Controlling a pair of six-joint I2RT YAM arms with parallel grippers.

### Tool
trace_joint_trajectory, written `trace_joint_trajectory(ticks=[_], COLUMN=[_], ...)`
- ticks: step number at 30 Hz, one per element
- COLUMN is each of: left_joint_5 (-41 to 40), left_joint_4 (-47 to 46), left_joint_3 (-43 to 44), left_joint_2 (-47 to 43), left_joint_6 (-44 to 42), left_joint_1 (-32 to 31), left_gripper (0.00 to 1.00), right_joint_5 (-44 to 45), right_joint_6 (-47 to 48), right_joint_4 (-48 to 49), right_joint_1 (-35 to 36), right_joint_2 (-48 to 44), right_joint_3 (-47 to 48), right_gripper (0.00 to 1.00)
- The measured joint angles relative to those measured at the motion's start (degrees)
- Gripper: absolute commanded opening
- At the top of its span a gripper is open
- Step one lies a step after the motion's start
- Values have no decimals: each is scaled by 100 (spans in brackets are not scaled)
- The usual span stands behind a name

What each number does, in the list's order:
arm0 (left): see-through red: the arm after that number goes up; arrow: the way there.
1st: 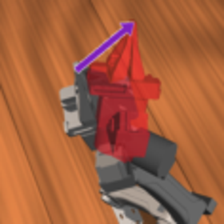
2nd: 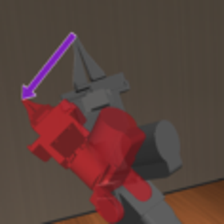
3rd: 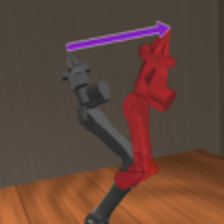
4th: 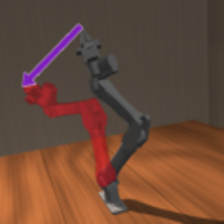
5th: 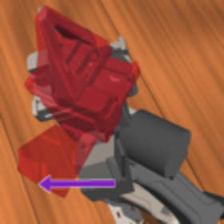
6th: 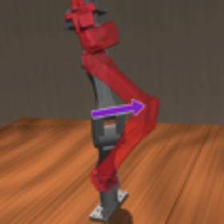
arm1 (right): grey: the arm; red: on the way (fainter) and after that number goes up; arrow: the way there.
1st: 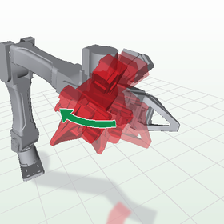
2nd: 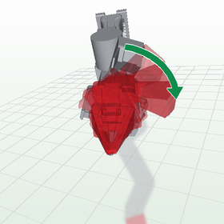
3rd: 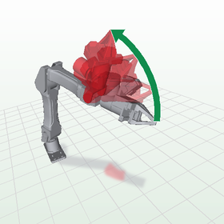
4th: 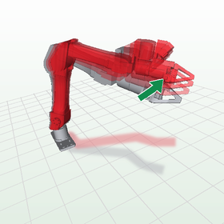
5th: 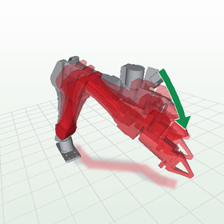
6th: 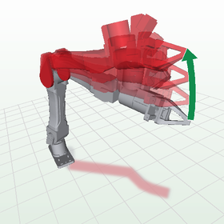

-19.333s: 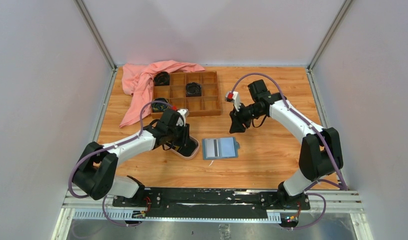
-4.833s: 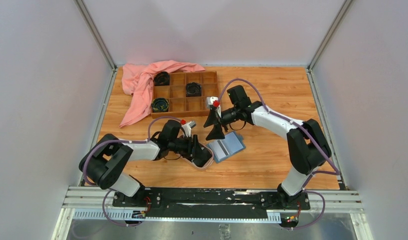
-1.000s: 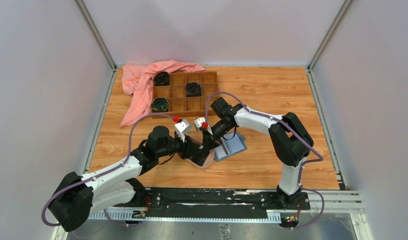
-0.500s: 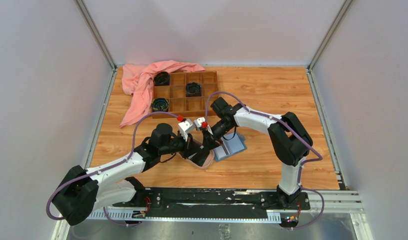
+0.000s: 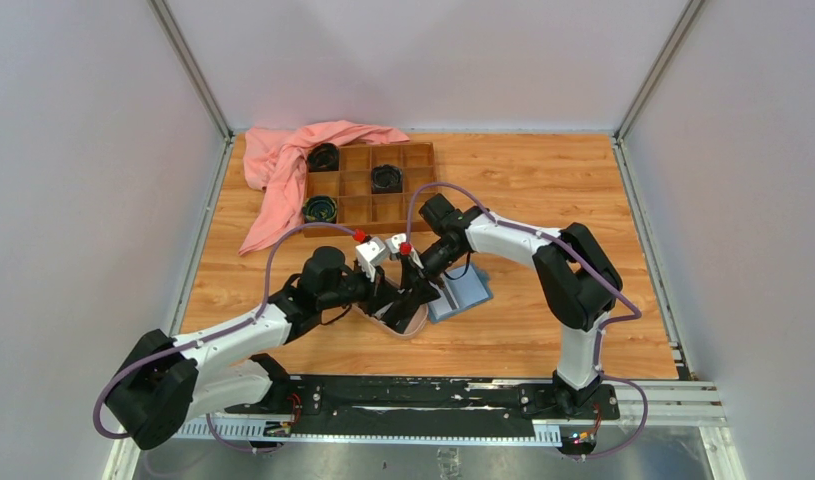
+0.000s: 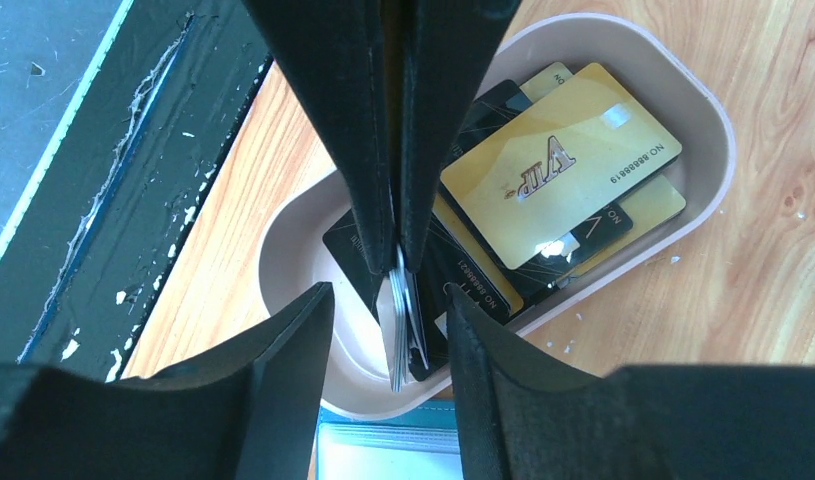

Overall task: Put the credit cards into the card holder
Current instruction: Pick up the credit card from the storage box.

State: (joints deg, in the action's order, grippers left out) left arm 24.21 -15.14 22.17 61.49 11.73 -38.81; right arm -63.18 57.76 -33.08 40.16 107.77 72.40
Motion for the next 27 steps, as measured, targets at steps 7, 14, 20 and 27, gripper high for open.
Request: trace_joint_trajectory(ticks=[7,14,20,27], left_joint_5=[-48,-24,157,490], left_joint_4=[-31,-42,-149,-157], left_joint_3=[0,0,20,184], left_joint_2=[90,103,319,654], left_joint_6=[-61,-59,37,188], left_joint_1=[2,22,129,254], left_gripper=[0,3,7,19], right_joint_5=[83,87,175,184], right_joint_6=[-92,-151,-264,-337], right_joint_4=[4,9,81,44], right_joint_1=[0,0,0,0], right_joint_2=[0,37,195,234], right_joint_3=[9,9,11,11], right_gripper=[49,38,19,12])
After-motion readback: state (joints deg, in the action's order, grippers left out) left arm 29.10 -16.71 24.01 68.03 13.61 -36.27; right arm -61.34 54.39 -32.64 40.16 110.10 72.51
